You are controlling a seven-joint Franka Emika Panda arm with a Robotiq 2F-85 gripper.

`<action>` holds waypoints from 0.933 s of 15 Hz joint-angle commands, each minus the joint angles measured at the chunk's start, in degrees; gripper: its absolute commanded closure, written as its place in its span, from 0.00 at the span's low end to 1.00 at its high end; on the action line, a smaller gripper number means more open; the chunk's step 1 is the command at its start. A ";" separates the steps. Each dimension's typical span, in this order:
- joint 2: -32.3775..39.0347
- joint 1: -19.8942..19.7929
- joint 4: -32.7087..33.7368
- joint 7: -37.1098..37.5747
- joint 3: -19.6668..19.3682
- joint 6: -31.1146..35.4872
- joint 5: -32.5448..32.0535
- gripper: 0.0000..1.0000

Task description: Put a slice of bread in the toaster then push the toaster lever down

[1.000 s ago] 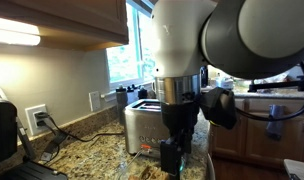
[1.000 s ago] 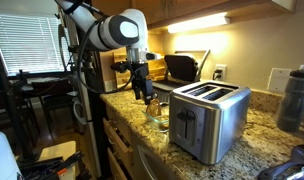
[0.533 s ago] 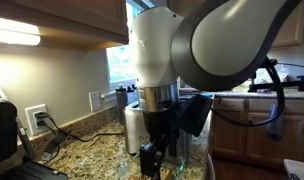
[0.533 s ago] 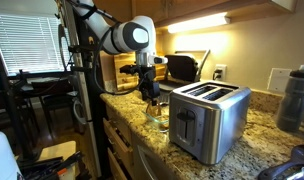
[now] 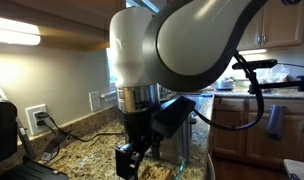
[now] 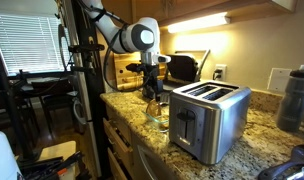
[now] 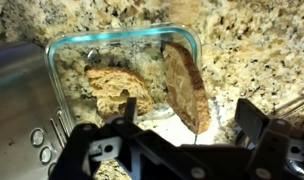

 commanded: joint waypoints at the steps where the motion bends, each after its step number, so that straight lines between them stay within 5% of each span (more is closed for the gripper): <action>1: 1.24 2.31 1.73 1.85 -1.50 -1.37 -0.70 0.00; 6: 2.95 3.14 1.66 1.80 -2.22 -0.54 -0.78 0.00; 7: 3.34 3.23 1.78 1.73 -2.40 -0.44 -0.79 0.25; 9: 3.90 3.32 2.00 1.71 -2.74 0.19 -0.70 0.32; 14: 4.94 3.64 3.49 1.62 -3.49 0.19 -0.64 0.67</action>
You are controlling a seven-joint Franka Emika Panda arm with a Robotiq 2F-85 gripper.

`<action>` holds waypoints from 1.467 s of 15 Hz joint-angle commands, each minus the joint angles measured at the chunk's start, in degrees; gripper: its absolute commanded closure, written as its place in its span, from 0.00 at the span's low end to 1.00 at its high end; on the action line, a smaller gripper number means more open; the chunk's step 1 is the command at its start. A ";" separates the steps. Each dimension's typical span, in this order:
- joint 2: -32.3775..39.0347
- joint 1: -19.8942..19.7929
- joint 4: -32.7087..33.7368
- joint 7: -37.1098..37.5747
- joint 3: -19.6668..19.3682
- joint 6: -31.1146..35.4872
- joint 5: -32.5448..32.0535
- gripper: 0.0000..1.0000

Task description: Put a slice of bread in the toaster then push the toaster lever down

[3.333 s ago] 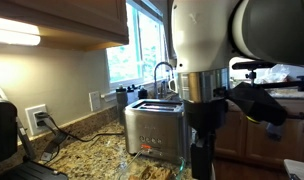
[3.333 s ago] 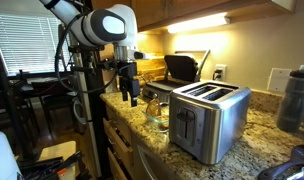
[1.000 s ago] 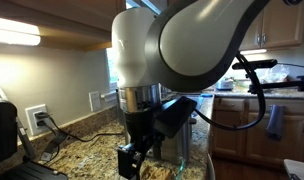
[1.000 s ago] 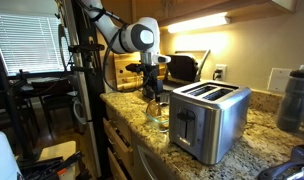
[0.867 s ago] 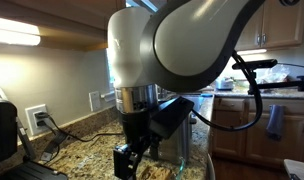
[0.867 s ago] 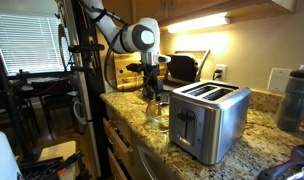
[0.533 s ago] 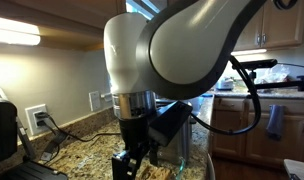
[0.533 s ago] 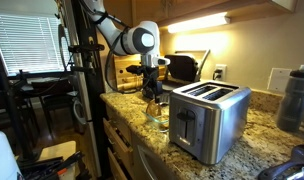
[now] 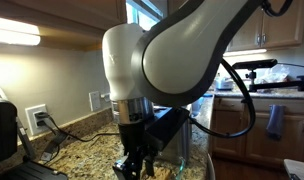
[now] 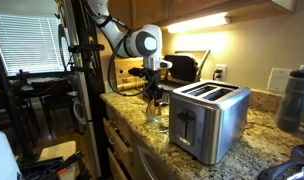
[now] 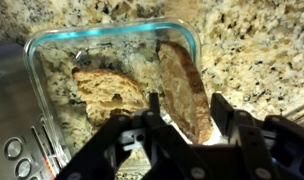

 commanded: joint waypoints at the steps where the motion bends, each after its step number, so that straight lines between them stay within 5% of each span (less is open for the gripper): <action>1: 0.55 1.55 1.18 1.52 -1.56 0.10 -0.53 0.73; 5: 0.96 1.38 1.35 0.92 -1.68 0.02 0.69 0.96; 22: -2.76 -0.67 6.47 -9.12 -3.90 -10.55 5.49 0.95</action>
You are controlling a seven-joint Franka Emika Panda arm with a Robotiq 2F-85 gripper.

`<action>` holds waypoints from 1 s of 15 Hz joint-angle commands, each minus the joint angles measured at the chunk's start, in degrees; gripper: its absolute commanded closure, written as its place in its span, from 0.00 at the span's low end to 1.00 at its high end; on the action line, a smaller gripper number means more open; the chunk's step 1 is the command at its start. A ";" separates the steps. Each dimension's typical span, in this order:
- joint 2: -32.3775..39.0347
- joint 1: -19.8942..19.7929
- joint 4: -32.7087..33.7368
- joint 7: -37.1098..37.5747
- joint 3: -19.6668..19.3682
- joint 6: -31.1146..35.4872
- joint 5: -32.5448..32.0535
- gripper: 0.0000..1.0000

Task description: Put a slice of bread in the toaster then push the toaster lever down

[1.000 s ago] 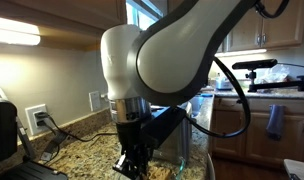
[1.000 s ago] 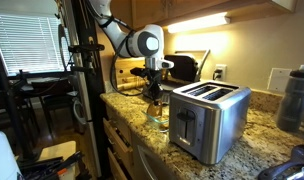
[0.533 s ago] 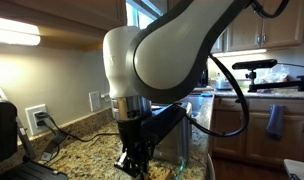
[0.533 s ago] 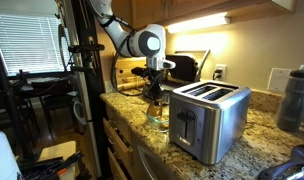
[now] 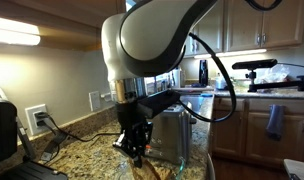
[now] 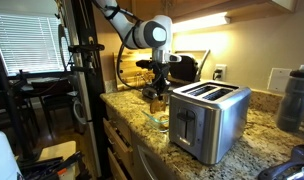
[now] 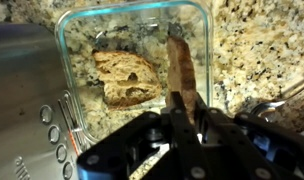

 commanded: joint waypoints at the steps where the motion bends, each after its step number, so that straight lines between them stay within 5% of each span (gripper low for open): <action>1: -3.41 -0.50 0.68 -3.12 -0.76 -3.73 0.69 0.95; 15: -9.14 -4.16 6.82 -8.68 -4.05 -7.88 -1.73 0.95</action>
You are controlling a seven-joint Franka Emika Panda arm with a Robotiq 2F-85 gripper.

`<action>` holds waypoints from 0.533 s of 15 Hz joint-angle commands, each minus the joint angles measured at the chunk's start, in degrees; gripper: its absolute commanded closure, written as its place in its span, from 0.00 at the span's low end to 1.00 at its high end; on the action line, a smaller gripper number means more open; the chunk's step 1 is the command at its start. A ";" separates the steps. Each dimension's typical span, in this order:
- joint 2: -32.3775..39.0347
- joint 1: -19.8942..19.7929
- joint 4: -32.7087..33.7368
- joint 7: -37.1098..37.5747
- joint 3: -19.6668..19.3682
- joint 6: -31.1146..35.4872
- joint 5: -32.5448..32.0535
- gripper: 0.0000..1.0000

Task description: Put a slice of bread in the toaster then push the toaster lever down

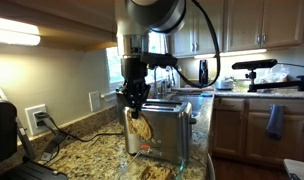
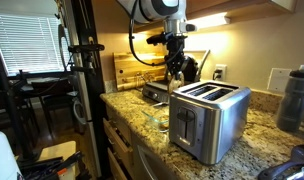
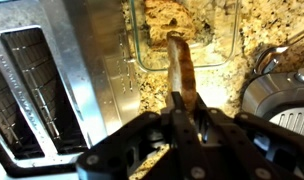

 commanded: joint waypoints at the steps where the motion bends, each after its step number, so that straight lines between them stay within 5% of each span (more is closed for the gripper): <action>1: -2.51 -1.01 1.67 -1.52 -0.74 -3.45 -1.27 0.95; 8: -3.65 -2.76 6.11 -2.79 -2.18 -6.49 -2.92 0.95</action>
